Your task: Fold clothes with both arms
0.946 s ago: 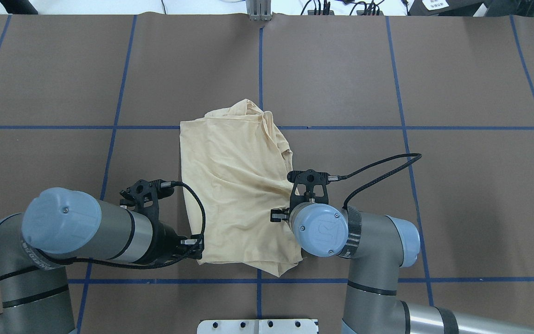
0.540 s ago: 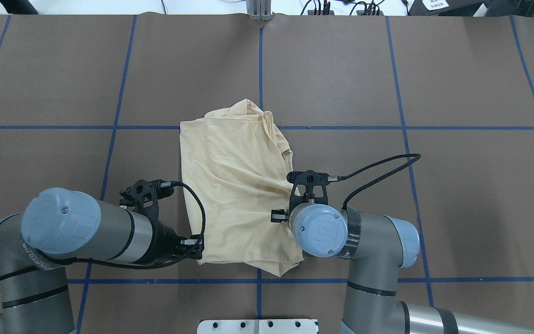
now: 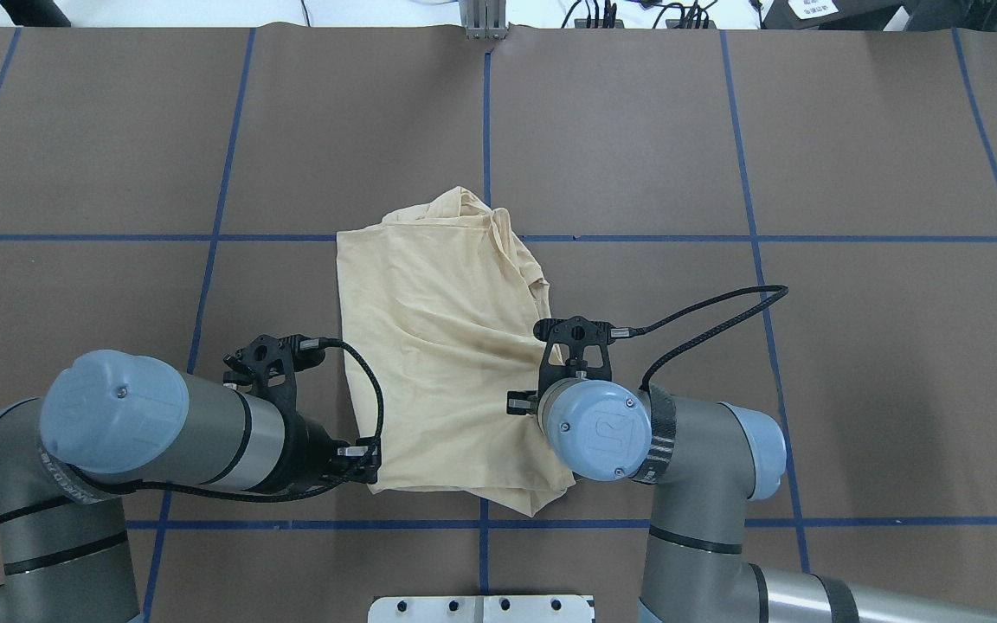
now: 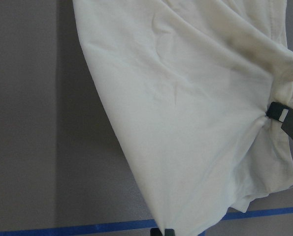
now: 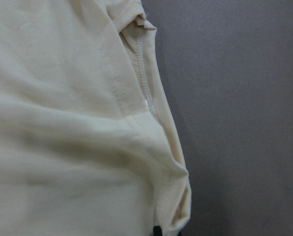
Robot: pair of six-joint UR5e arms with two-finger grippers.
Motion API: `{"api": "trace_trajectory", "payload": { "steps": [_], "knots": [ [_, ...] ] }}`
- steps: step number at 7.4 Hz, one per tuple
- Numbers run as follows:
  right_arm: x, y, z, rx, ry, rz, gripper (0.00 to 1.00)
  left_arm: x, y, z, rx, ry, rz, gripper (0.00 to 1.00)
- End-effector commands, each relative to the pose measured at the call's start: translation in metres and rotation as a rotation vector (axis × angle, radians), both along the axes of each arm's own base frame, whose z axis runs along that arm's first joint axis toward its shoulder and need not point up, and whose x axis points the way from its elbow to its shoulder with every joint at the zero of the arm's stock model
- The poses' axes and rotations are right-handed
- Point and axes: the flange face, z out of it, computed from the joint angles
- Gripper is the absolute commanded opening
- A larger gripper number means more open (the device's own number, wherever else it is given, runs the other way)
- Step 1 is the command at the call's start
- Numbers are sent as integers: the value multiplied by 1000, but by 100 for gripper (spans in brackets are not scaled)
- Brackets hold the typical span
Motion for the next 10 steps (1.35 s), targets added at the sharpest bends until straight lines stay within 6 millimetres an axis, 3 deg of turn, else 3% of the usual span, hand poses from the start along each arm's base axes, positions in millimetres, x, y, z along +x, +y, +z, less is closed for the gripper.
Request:
{"api": "trace_trajectory", "payload": {
  "steps": [1,3,5,6,8,10],
  "knots": [
    [15,4,-15,-1,0,1,0,0,0,0,0,0,0,0],
    [35,42,-39,-7,-8,-34,0,-2,1,0,1,1,0,0],
    [53,92,-37,-19,-6,-30,0,-5,3,-4,6,12,2,0],
    [54,105,-36,-18,-8,-21,0,-7,13,-11,11,29,18,0],
    [53,106,-36,-17,-7,-23,0,-13,17,-23,12,39,22,0],
    [63,76,-35,-13,0,20,0,-8,12,-25,-4,-11,47,0]
  ]
}}
